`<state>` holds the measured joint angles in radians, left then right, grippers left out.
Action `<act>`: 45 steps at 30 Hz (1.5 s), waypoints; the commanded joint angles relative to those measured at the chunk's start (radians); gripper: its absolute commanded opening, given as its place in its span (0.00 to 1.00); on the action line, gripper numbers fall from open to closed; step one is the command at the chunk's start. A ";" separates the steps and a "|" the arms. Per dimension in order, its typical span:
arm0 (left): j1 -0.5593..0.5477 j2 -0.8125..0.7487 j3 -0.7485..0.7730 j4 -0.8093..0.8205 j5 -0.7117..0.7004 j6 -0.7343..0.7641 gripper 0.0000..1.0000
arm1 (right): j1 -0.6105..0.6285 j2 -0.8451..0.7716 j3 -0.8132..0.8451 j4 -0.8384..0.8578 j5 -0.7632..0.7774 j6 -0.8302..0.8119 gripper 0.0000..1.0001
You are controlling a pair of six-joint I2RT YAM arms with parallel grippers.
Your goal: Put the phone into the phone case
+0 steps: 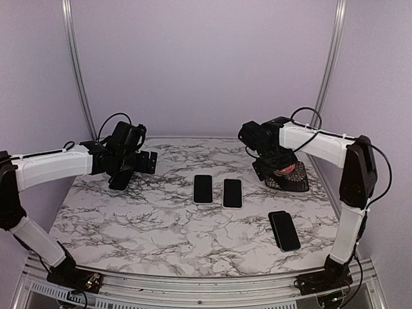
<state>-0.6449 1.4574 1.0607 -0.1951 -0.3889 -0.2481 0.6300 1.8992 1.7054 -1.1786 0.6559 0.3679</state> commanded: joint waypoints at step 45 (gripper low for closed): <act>0.279 0.318 0.274 -0.383 0.122 0.104 0.00 | 0.000 -0.186 -0.235 0.258 -0.045 -0.170 0.99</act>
<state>-0.3607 1.8885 1.3415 -0.5606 -0.3031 -0.1230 0.6136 1.7737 1.4174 -1.0225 0.6621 0.2337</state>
